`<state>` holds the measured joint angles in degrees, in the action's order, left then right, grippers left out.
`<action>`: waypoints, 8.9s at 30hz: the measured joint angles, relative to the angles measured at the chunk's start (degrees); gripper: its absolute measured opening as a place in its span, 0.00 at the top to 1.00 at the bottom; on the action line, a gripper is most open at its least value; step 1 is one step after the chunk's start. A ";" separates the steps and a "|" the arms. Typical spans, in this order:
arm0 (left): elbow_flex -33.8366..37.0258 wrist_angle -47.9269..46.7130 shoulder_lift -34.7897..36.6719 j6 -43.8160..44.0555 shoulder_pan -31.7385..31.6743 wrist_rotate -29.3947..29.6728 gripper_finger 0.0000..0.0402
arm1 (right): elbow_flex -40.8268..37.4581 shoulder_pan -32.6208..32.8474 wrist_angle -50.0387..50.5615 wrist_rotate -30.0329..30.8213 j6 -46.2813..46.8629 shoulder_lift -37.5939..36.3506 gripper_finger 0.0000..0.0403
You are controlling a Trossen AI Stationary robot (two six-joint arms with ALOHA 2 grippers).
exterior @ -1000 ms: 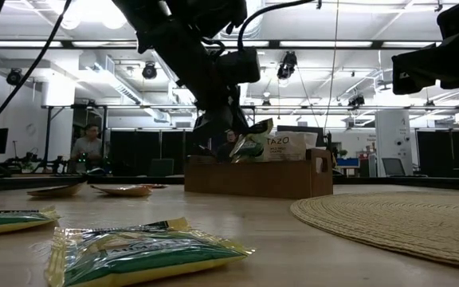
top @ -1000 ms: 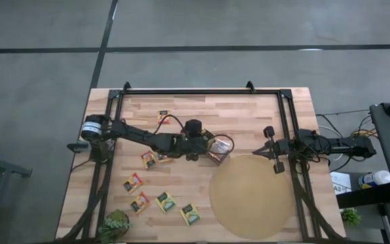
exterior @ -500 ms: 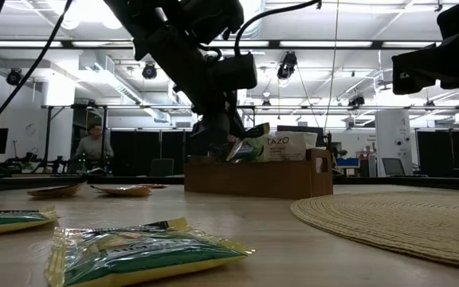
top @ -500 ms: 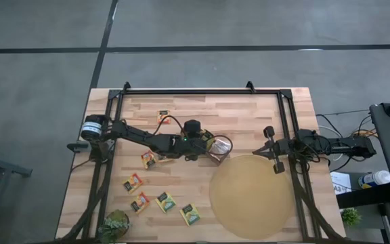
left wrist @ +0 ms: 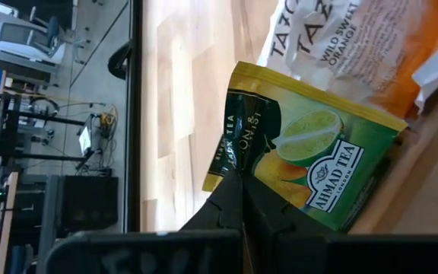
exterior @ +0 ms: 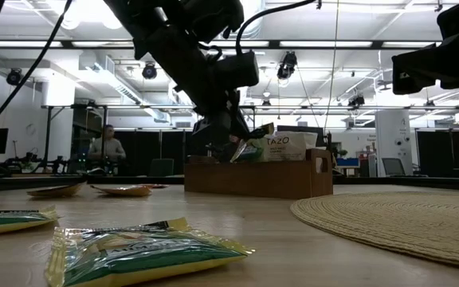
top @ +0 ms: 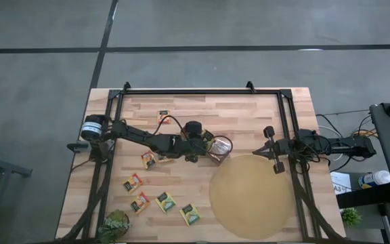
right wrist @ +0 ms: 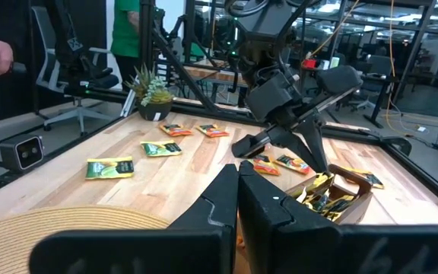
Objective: Pick & Place Tea
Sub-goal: Put the yellow tea bag into the middle section of the wooden organizer, then adjust the yellow tea bags in the wooden organizer
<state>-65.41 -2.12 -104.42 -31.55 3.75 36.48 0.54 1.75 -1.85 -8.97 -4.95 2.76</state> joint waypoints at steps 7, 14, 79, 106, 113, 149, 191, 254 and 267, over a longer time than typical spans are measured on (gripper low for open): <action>0.00 -0.58 0.00 0.04 0.00 -0.62 0.94 | 0.00 0.00 0.00 0.00 0.00 0.00 0.98; 0.00 -1.51 0.00 -0.20 -0.02 2.35 0.73 | 0.00 -0.01 0.00 0.00 0.00 0.00 0.98; -9.80 -17.44 4.65 -7.22 -13.42 -46.50 0.66 | 0.02 0.01 0.02 0.01 0.00 -0.02 0.98; -13.64 -22.70 -1.62 -8.83 -14.93 -45.60 0.71 | 0.02 -0.01 0.02 0.02 0.00 -0.02 0.98; -13.73 -24.41 -1.61 -8.57 -14.99 -45.44 0.98 | 0.02 -0.01 0.02 0.00 0.00 -0.02 0.98; -21.86 -38.19 -1.42 -16.72 -13.16 -38.46 1.00 | 0.02 0.00 0.02 0.00 0.00 -0.04 0.98; -22.12 -39.27 -4.09 -14.47 -12.24 -34.39 0.82 | 0.02 -0.01 0.02 0.02 0.00 -0.04 0.98; -17.68 -55.90 1.67 26.68 3.86 -40.79 1.00 | 0.02 0.01 0.01 0.00 0.00 -0.02 0.98; -16.72 -56.73 7.54 56.92 14.06 -40.04 1.00 | 0.02 0.01 0.02 0.02 0.00 -0.02 0.98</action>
<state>-82.13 -58.85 -96.88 25.37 17.80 -3.56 0.56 1.76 -1.83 -8.95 -4.95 2.74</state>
